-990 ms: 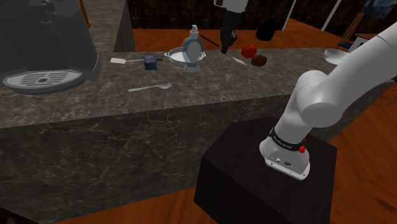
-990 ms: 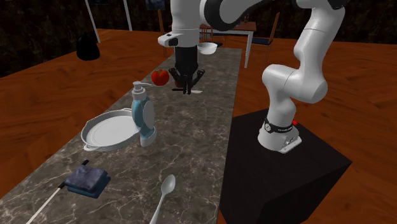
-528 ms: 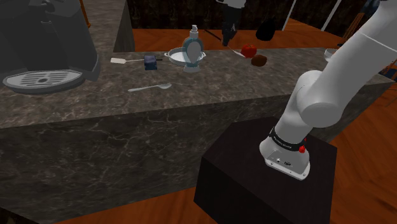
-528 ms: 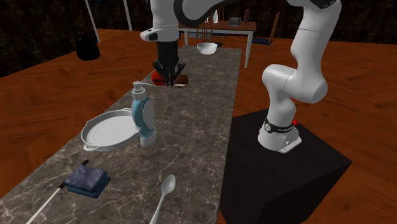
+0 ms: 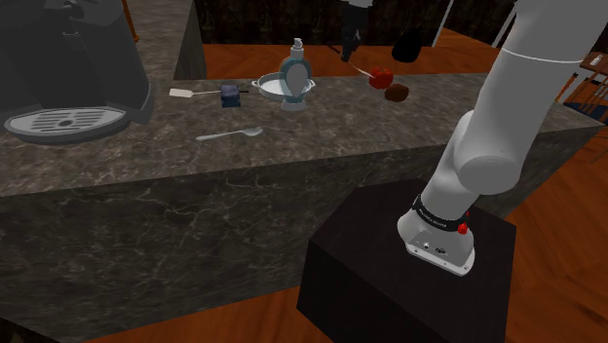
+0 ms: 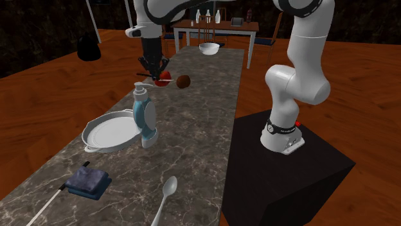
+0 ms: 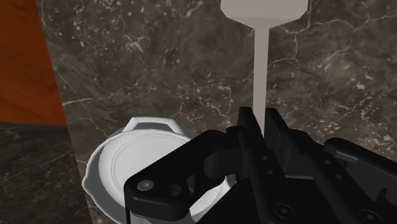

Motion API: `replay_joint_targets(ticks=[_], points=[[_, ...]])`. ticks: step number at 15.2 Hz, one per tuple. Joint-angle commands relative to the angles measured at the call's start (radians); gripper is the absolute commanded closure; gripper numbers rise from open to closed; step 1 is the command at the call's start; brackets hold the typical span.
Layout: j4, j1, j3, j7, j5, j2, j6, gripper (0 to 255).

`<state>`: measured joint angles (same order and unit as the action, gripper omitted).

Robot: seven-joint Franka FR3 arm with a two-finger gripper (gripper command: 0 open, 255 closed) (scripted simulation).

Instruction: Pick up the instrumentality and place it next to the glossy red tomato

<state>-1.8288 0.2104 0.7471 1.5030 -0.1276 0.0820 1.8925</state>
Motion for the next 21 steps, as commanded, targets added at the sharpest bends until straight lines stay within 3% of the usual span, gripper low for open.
replay_joint_targets(ticks=[1,21], points=[[0.007,-0.014,0.005,0.031,-0.026,0.033,0.016,255],[-0.160,-0.036,-0.018,0.110,-0.127,0.139,0.254,255]])
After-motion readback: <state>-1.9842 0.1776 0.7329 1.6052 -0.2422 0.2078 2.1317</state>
